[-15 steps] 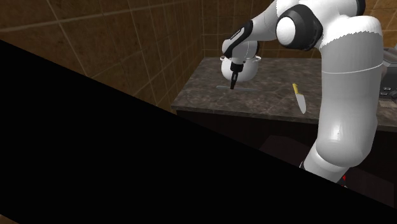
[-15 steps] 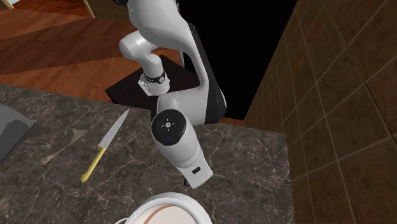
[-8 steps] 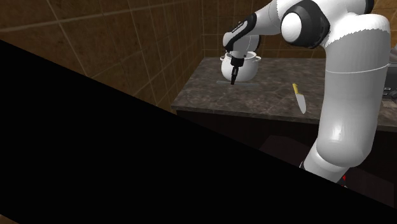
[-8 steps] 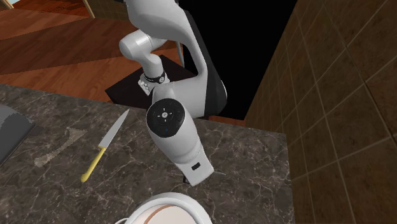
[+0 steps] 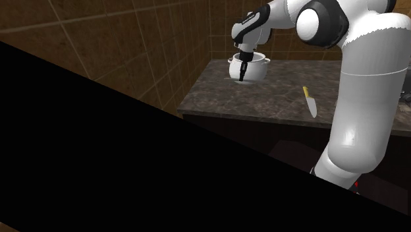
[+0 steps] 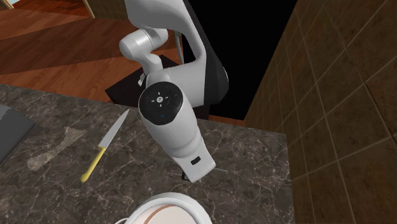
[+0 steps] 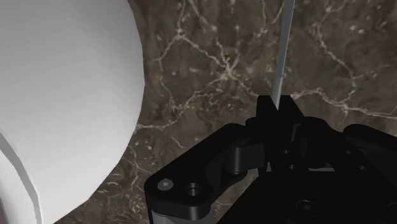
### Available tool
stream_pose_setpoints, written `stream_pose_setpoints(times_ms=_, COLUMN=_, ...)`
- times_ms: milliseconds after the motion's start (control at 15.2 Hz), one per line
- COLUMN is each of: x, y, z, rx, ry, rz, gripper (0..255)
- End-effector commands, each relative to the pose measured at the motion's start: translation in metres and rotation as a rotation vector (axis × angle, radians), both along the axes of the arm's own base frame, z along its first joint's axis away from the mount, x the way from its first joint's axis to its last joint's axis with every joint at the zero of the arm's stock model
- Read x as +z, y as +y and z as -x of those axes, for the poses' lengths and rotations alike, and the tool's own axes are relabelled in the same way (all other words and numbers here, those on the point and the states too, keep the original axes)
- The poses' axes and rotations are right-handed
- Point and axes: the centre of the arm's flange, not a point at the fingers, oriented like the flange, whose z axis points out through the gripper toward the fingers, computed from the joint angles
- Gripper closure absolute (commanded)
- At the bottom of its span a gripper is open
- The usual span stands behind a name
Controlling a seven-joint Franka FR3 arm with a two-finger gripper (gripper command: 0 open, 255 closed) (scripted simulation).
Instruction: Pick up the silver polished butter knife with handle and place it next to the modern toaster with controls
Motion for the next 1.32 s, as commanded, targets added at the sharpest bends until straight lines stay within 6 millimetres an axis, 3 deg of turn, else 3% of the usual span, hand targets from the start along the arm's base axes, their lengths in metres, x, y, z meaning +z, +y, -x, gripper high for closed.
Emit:
stream_pose_setpoints(times_ms=0, x=0.010, y=0.000, z=0.000, rx=0.000, ry=0.001, rz=0.000, gripper=255)
stream_pose_setpoints(times_ms=1254, x=0.110, y=0.000, z=0.000, rx=0.000, ry=0.001, rz=0.000, gripper=255)
